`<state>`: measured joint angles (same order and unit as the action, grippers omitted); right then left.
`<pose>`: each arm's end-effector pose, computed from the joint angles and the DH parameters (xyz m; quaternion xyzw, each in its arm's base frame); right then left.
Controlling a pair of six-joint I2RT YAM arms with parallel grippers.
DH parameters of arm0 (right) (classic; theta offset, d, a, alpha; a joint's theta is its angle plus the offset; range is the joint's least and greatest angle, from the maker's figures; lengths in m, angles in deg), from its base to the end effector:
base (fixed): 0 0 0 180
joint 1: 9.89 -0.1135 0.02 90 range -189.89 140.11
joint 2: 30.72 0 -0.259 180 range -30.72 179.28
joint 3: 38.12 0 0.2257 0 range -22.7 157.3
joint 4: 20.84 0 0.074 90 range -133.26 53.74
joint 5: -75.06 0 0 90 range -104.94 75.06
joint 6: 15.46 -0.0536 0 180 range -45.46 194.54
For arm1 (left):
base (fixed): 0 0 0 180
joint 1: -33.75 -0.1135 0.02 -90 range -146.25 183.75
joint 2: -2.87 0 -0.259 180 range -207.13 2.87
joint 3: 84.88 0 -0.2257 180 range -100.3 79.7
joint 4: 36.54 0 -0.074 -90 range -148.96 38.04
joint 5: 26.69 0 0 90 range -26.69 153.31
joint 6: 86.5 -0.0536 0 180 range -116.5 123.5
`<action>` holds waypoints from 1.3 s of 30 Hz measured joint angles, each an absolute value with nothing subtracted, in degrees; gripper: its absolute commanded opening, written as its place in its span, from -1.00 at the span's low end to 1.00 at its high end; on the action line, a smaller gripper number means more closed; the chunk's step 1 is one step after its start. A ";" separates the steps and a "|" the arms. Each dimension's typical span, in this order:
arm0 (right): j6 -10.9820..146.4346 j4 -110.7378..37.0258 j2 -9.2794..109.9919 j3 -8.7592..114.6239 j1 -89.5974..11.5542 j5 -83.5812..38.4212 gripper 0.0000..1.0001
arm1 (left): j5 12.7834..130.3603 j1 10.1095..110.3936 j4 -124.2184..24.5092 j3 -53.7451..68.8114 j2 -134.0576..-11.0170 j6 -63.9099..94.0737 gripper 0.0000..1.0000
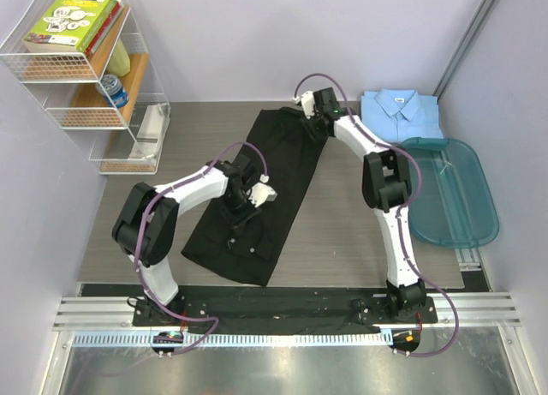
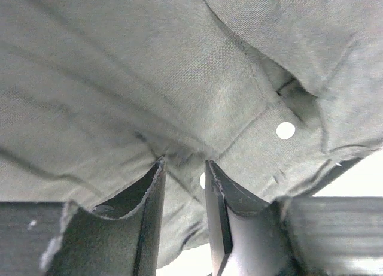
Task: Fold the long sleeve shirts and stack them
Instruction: Neatly place the folded shirt into the bin
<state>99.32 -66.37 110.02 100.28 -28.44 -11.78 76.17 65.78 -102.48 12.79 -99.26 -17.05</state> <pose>0.5049 0.1663 0.1736 -0.3352 0.8706 -0.0452 0.3574 0.2447 -0.1672 0.1644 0.4436 0.8885 -0.1150 0.0256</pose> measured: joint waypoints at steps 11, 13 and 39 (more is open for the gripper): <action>92.37 -73.56 90.48 90.59 -26.32 -27.52 0.11 | 72.98 64.36 -104.45 8.92 -95.70 -24.22 -0.28; 90.22 -74.78 89.50 88.71 -26.28 -31.71 0.10 | 72.28 64.45 -104.05 9.95 -97.66 -25.29 -0.27; 84.93 -80.90 109.35 99.53 -23.63 -35.47 -0.09 | 89.16 69.50 -102.33 -0.81 -105.68 -4.71 -0.07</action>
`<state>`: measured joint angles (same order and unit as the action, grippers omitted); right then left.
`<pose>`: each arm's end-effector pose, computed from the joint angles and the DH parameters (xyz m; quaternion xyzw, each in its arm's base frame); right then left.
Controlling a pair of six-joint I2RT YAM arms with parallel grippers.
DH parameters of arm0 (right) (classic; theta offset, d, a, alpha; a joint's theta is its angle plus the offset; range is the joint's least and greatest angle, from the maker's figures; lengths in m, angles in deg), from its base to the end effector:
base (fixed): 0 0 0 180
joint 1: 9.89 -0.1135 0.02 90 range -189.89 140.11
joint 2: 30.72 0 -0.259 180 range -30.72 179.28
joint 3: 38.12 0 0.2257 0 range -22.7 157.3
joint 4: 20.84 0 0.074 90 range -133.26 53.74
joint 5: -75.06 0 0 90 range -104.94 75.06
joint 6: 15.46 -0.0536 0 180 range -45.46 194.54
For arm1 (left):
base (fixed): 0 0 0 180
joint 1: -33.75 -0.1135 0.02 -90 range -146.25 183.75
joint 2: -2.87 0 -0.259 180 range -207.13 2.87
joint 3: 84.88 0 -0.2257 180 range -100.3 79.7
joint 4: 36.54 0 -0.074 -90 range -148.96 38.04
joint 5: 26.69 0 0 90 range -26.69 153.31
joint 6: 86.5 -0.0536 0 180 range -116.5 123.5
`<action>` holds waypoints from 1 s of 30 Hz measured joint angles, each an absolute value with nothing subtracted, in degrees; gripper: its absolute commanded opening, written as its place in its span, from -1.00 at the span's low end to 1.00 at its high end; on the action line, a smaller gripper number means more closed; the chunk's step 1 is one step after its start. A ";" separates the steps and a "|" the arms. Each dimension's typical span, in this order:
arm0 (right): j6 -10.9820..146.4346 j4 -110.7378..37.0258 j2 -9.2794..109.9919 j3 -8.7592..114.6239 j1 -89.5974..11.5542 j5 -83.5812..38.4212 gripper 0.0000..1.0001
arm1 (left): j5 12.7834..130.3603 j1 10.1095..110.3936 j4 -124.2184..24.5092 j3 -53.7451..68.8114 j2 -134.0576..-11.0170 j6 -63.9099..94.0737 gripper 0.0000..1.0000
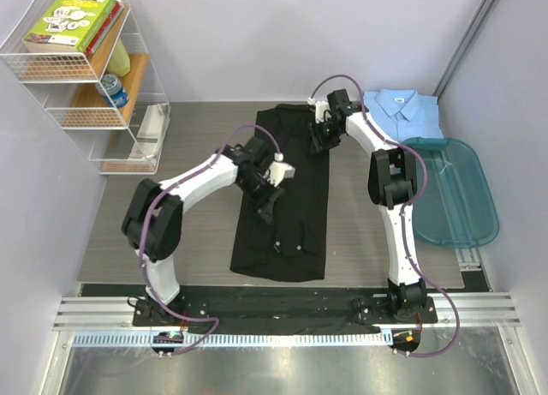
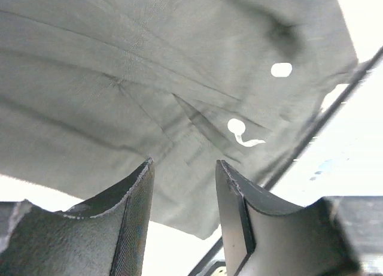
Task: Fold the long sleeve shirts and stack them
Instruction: Neatly place the folded shirt into the bin
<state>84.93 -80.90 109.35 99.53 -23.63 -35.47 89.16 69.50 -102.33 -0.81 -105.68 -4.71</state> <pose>0.4827 0.1374 0.1601 -0.2412 0.9258 0.1799 0.2289 0.2681 -0.2218 0.1900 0.3839 0.8907 -0.2396 0.0426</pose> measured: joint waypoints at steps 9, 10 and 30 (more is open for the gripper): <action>85.11 -78.78 113.59 106.20 -24.29 -30.10 -0.08 | 94.23 56.10 -98.04 1.64 -93.99 -3.66 0.04; 85.11 -78.61 114.20 107.29 -24.31 -29.77 -0.08 | 94.05 54.94 -98.04 1.64 -93.90 -4.16 0.04; 82.73 -79.33 101.21 95.95 -24.53 -37.77 0.13 | 86.34 57.11 -92.47 0.35 -102.75 -3.87 -0.11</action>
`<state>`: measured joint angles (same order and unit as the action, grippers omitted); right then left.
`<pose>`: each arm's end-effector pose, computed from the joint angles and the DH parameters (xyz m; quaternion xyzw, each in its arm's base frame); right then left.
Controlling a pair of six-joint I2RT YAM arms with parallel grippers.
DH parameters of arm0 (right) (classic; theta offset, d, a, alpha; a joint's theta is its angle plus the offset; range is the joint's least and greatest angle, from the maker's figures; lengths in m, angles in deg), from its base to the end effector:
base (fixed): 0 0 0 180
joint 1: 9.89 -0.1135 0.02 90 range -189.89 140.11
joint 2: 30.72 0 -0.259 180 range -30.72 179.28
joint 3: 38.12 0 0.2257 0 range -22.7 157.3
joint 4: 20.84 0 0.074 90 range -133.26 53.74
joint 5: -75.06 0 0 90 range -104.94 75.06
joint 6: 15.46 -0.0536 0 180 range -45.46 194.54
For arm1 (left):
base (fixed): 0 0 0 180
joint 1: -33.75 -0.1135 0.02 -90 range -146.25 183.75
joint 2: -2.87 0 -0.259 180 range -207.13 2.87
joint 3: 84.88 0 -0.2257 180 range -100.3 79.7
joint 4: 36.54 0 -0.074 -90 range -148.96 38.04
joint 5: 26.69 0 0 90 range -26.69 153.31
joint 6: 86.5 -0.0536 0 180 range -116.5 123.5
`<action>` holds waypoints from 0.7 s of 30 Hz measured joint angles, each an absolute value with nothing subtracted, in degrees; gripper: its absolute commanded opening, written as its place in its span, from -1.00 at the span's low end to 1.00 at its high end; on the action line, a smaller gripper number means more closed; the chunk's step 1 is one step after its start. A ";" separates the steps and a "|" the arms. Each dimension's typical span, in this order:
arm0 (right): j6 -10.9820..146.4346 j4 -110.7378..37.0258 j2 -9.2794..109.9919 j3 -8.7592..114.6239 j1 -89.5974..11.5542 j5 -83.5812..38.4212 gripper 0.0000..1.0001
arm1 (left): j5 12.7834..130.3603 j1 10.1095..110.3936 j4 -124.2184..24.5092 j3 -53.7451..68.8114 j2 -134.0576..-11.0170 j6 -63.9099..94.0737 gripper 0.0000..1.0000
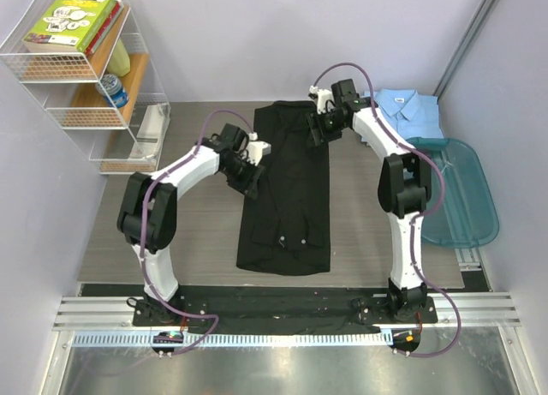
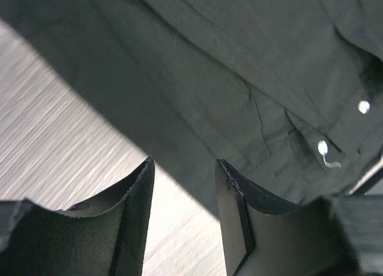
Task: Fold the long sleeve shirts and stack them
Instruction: Neatly place the folded shirt into the bin
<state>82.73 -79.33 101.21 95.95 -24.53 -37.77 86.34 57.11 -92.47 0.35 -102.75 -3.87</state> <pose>0.4659 0.1432 0.2119 -0.2418 0.9084 0.2051 0.2726 0.3222 -0.1620 0.2071 0.2931 0.9149 -0.2211 0.1681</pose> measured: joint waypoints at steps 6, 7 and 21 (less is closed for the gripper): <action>83.23 -77.82 88.73 82.40 -25.99 -39.91 0.01 | 85.11 58.33 -90.94 -0.76 -109.03 -2.13 -0.16; 83.27 -77.32 88.08 80.08 -26.30 -40.15 -0.04 | 84.83 58.31 -90.70 -0.76 -109.49 -1.69 -0.16; 83.51 -74.65 99.44 80.98 -26.84 -39.47 -0.18 | 83.41 57.94 -88.19 -4.83 -114.73 0.58 -0.34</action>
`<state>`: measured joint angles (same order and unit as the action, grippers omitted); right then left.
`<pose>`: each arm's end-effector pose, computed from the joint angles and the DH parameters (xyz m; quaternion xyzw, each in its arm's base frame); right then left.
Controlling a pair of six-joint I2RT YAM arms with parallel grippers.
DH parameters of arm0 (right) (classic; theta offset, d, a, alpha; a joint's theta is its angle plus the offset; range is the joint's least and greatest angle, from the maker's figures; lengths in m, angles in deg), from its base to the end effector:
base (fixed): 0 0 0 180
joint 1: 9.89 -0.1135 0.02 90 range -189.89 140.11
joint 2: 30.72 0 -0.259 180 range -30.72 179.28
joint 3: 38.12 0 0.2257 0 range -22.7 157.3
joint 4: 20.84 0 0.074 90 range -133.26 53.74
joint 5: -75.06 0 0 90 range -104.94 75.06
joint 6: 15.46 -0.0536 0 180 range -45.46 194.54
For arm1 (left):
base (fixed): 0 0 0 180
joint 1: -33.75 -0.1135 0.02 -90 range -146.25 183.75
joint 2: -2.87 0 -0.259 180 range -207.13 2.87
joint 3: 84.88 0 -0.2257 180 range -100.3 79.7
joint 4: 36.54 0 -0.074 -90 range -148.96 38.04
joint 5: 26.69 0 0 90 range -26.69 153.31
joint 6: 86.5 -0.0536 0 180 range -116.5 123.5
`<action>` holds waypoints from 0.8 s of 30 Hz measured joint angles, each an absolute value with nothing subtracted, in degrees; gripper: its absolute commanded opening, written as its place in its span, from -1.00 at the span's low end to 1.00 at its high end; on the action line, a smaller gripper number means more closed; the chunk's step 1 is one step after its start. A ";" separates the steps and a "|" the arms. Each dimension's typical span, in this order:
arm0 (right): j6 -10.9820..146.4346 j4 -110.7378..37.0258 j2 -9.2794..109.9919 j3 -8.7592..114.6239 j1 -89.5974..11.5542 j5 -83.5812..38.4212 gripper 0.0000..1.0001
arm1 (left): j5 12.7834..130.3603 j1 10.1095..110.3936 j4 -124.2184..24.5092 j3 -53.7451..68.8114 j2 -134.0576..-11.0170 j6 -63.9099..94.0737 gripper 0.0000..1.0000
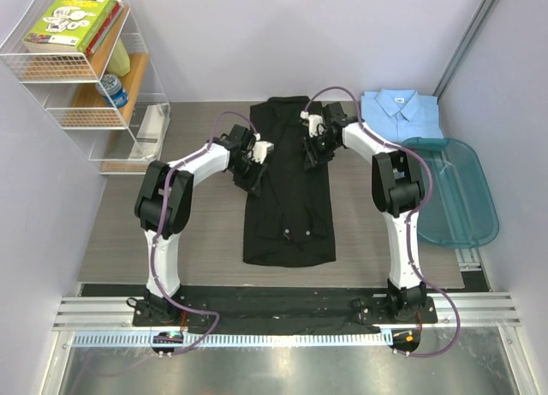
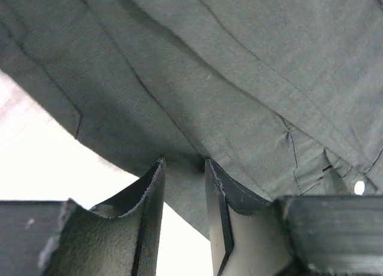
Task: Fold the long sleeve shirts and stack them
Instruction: Neatly place the folded shirt into the bin
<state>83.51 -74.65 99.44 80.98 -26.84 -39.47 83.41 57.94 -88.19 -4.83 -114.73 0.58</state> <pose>0.4342 0.1556 0.1570 -0.2589 0.9191 0.2216 0.1976 0.3564 -0.1803 0.1583 0.2575 0.9343 -0.2014 0.1422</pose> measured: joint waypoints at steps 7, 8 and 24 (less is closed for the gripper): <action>83.40 -74.35 103.93 88.69 -25.88 -38.56 -0.02 | 83.47 57.28 -88.51 -11.39 -118.97 1.92 -0.29; 83.38 -74.48 103.93 88.74 -25.86 -38.62 0.07 | 83.43 57.08 -88.51 -11.39 -118.91 1.85 -0.21; 97.50 -67.70 58.97 79.18 -25.56 -40.41 0.99 | 96.04 55.49 -85.43 -6.58 -72.33 -16.09 1.00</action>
